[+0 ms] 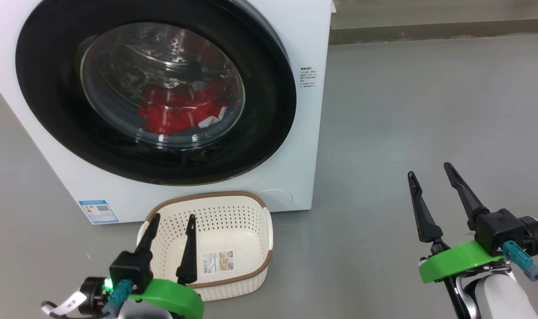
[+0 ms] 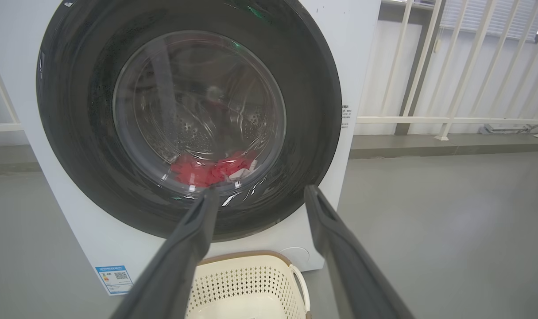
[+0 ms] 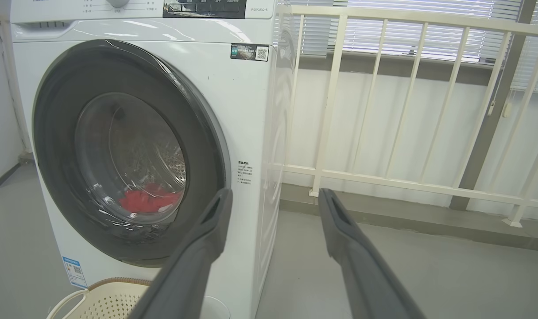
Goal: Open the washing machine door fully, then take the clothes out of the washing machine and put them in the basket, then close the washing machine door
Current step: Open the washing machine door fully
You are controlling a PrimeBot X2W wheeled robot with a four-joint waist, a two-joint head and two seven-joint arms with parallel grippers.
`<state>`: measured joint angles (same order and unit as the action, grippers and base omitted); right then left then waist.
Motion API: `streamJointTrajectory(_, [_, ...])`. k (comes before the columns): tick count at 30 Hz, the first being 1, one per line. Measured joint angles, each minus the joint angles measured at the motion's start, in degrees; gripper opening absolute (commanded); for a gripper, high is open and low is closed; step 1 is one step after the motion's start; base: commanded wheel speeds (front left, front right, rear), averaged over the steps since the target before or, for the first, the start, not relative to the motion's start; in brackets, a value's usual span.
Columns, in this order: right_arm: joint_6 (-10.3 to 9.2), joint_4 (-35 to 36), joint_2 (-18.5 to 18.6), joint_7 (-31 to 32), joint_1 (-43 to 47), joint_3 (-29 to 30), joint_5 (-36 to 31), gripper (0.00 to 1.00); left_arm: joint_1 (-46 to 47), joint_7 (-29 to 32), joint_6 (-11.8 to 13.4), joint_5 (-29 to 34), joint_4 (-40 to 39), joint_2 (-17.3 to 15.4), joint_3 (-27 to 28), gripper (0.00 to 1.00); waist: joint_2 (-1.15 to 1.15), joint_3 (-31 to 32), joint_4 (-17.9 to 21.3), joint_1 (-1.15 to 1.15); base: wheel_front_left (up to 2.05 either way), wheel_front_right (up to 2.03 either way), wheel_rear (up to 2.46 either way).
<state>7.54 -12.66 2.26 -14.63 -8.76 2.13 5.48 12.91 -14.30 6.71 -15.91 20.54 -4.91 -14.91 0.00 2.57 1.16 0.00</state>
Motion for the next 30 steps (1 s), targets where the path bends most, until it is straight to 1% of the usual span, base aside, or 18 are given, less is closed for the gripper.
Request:
streamJointTrajectory(10, [-0.01,0.41,0.01,0.0,-0.01,0.43,0.63,1.0,0.01,0.0,0.02,-0.32,-1.19,-0.11,-0.45,1.0,0.0,-1.15,-0.63,0.0,0.0,0.0,0.0])
streamJointTrajectory(13, [0.0,0.4,0.01,0.0,-0.05,0.79,1.52,1.0,0.01,0.01,0.41,-0.32,-1.96,-0.1,-0.87,1.0,0.0,-1.82,-0.89,0.0,0.0,0.0,0.0])
streamJointTrajectory(17, [0.0,0.36,0.01,0.0,-2.09,1.16,2.02,1.0,0.08,0.18,0.42,-0.32,-3.37,-0.11,-1.42,1.0,0.0,-3.01,-1.33,0.0,0.0,0.0,0.0])
streamJointTrajectory(19, [0.0,0.43,0.03,0.0,-3.37,1.34,2.03,0.8,0.39,0.19,0.42,-0.32,-3.97,-0.12,-1.59,1.0,0.0,-3.79,-1.57,0.0,0.0,0.0,0.0])
streamJointTrajectory(20, [0.0,0.51,0.04,0.0,-3.74,1.46,2.03,0.52,0.53,0.19,0.42,-0.32,-4.32,-0.12,-1.66,1.0,0.0,-4.22,-1.7,0.0,0.0,0.0,0.0])
streamJointTrajectory(22, [0.0,0.45,0.05,0.0,-4.46,1.83,2.12,0.33,0.86,0.44,0.42,-0.32,-4.97,-0.13,-1.83,1.0,0.0,-5.06,-1.97,0.0,0.0,0.0,0.0])
streamJointTrajectory(23, [0.0,0.47,0.05,0.0,-4.88,2.13,2.23,0.18,1.19,0.44,0.41,-0.32,-5.26,-0.13,-1.92,1.0,0.0,-5.48,-2.13,0.0,0.0,0.0,0.0])
streamJointTrajectory(24, [0.0,0.44,0.08,0.0,-5.35,2.4,2.55,0.0,1.44,0.45,0.42,-0.32,-5.63,-0.13,-1.98,1.0,0.0,-5.88,-2.28,0.0,0.0,0.0,0.0])
streamJointTrajectory(29, [0.0,-0.33,0.24,0.0,-8.13,2.79,7.2,0.0,1.69,0.45,0.42,-0.32,-7.28,-0.14,-2.24,1.0,0.0,-7.7,-3.19,0.0,0.0,0.0,0.0])
streamJointTrajectory(30, [0.0,-0.85,0.24,-0.01,-8.81,2.8,8.96,0.0,1.81,0.53,0.57,-0.31,-7.51,-0.14,-2.27,1.0,0.0,-8.05,-3.36,0.0,0.0,0.0,0.0])
